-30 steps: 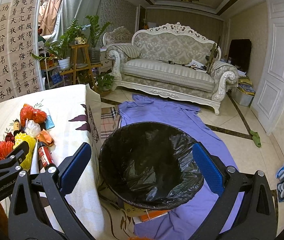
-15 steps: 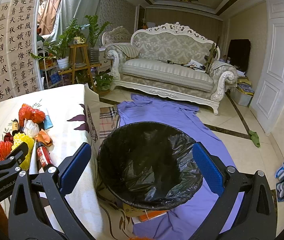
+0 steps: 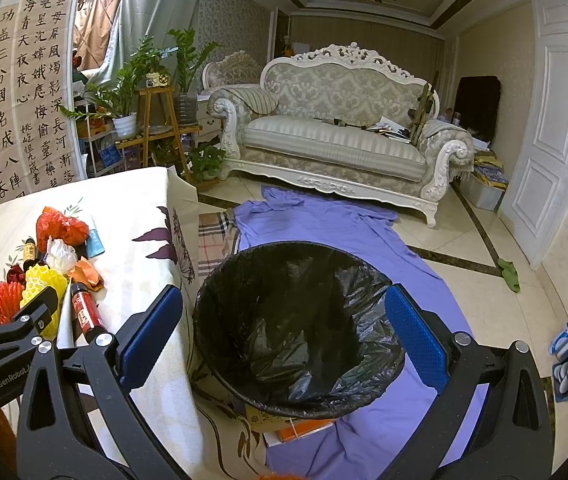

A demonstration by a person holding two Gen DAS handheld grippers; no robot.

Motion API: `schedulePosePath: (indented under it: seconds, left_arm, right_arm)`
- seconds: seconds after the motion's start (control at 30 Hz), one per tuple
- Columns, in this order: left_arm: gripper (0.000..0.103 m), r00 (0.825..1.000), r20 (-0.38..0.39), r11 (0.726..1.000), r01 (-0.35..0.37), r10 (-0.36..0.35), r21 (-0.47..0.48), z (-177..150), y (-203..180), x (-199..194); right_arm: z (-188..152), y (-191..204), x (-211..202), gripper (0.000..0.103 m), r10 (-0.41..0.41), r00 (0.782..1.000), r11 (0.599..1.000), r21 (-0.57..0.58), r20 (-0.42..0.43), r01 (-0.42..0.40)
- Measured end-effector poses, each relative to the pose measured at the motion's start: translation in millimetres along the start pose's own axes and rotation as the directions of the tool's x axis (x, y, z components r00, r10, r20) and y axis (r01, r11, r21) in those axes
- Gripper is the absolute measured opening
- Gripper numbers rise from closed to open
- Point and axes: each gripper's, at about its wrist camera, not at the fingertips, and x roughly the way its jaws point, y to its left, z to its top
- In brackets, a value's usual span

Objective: Collect trash

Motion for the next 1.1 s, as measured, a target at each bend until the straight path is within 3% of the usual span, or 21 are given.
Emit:
schedulePosePath:
  seconds: [0.87,1.1]
  left_arm:
    - [0.096,1.0,-0.017,1.0,0.021,-0.021,0.003,1.3,4.3,-3.8]
    - [0.095,1.0,-0.015,1.0,-0.012,0.012,-0.012,-4.6,39.8,-15.6]
  right_arm:
    - [-7.3,-3.7,0.7,0.099,0.012,1.0,1.0,-0.001,-0.013,-0.012]
    - [-9.8,20.4,3.8,0.083,0.078,0.996,0.997,-0.026,-0.05,-0.079]
